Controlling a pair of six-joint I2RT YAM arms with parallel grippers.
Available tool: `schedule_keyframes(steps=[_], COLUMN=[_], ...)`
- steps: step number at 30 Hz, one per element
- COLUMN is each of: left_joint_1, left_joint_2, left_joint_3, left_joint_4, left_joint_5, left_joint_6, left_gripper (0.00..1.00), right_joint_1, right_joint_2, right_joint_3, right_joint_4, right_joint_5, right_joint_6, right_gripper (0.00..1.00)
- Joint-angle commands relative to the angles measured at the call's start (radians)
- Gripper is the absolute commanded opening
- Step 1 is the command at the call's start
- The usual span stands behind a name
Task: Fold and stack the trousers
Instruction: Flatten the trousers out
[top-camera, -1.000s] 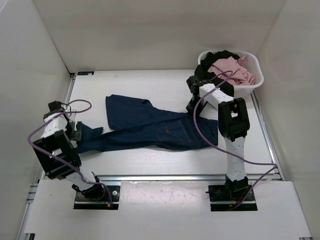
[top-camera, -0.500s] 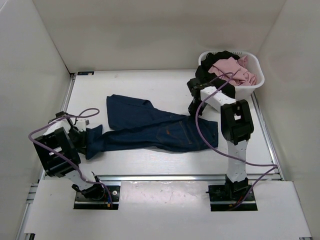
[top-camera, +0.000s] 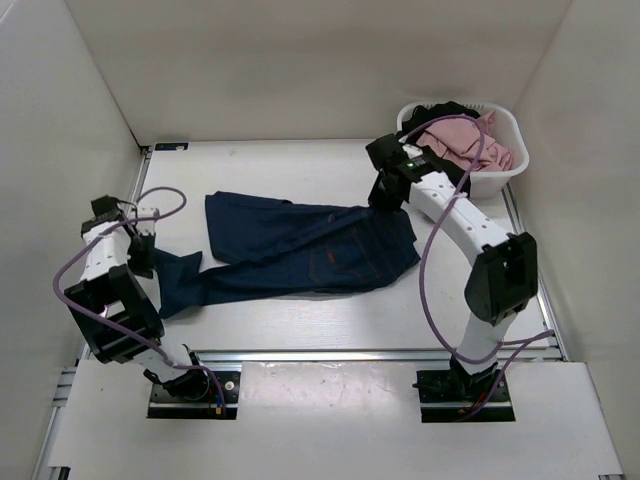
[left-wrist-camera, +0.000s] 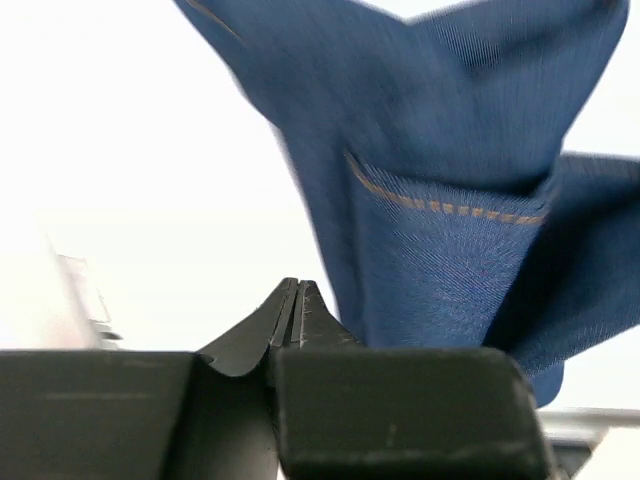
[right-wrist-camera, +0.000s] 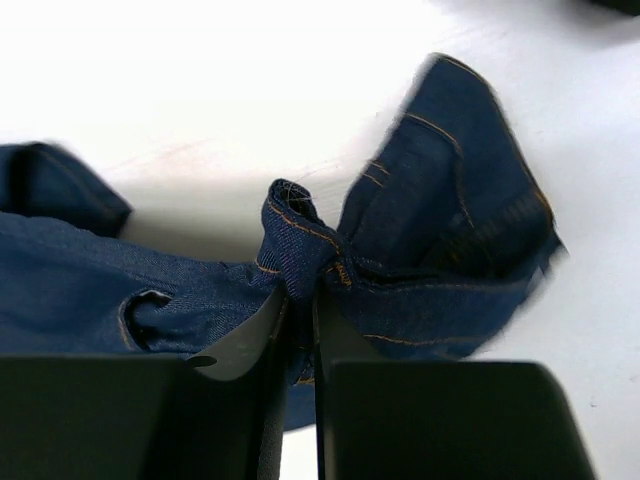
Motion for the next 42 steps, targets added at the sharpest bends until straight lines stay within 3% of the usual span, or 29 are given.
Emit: schedule_keyframes(steps=[1, 4, 10, 12, 13, 16, 18, 20, 21, 22, 28, 33, 36, 37, 38, 39, 40, 41, 42], left_joint_1=[0.007, 0.007, 0.026, 0.027, 0.027, 0.017, -0.007, -0.041, -0.058, -0.079, -0.081, -0.081, -0.121, -0.121, -0.130, -0.130, -0.130, -0.130, -0.130], left_joint_2=[-0.037, -0.037, -0.008, -0.020, -0.032, -0.113, -0.170, -0.180, -0.180, -0.155, 0.018, 0.173, 0.254, 0.277, 0.300, 0.331, 0.331, 0.331, 0.319], left_joint_3=[0.077, 0.129, 0.425, 0.466, 0.467, 0.357, 0.268, 0.119, 0.077, 0.015, -0.006, 0.057, 0.057, 0.057, 0.057, 0.057, 0.057, 0.057, 0.066], left_joint_4=[0.007, 0.007, -0.003, -0.013, -0.013, -0.013, -0.034, -0.055, -0.056, -0.068, 0.046, 0.049, 0.059, 0.060, 0.070, 0.070, 0.070, 0.070, 0.070], left_joint_5=[-0.041, -0.061, -0.306, -0.348, -0.364, -0.365, -0.324, -0.280, -0.250, -0.173, -0.092, 0.086, 0.062, 0.038, 0.012, 0.012, 0.012, 0.012, 0.012], left_joint_6=[0.018, 0.031, 0.172, 0.220, 0.243, 0.311, 0.320, 0.303, 0.282, 0.239, 0.036, -0.054, -0.077, -0.088, -0.088, -0.088, -0.088, -0.099, -0.099], left_gripper=[0.14, 0.14, 0.14, 0.14, 0.14, 0.14, 0.29, 0.54, 0.54, 0.63, 0.74, 0.81, 0.81, 0.75, 0.66, 0.35, 0.34, 0.15, 0.15], right_joint_1=[0.011, 0.011, 0.011, 0.011, 0.011, 0.011, 0.011, 0.011, 0.011, 0.011, 0.011, 0.011, 0.011, 0.011, 0.011, 0.011, 0.011, 0.011, 0.011], right_joint_2=[-0.098, -0.135, -0.165, -0.220, -0.257, -0.426, -0.546, -0.619, -0.633, -0.633, -0.624, -0.594, -0.594, -0.584, -0.584, -0.584, -0.584, -0.575, -0.575], right_joint_3=[0.018, 0.042, 0.272, 0.228, 0.124, -0.089, -0.301, -0.466, -0.508, -0.536, -0.584, -0.584, -0.602, -0.602, -0.602, -0.593, -0.593, -0.579, -0.579], right_joint_4=[0.008, 0.047, 0.047, 0.074, 0.090, 0.146, 0.159, 0.169, 0.182, 0.182, 0.182, 0.182, 0.182, 0.182, 0.182, 0.182, 0.182, 0.182, 0.182], right_joint_5=[0.089, 0.089, 0.046, 0.046, 0.046, 0.055, 0.055, 0.043, 0.026, 0.009, 0.008, 0.008, 0.008, 0.017, 0.017, 0.017, 0.017, 0.026, 0.026], right_joint_6=[-0.032, -0.088, -0.225, -0.208, -0.169, -0.082, -0.005, 0.080, 0.080, 0.106, 0.136, 0.125, 0.125, 0.125, 0.125, 0.125, 0.125, 0.116, 0.107], right_gripper=[0.00, 0.00, 0.00, 0.00, 0.00, 0.00, 0.00, 0.00, 0.00, 0.00, 0.00, 0.00, 0.00, 0.00, 0.00, 0.00, 0.00, 0.00, 0.00])
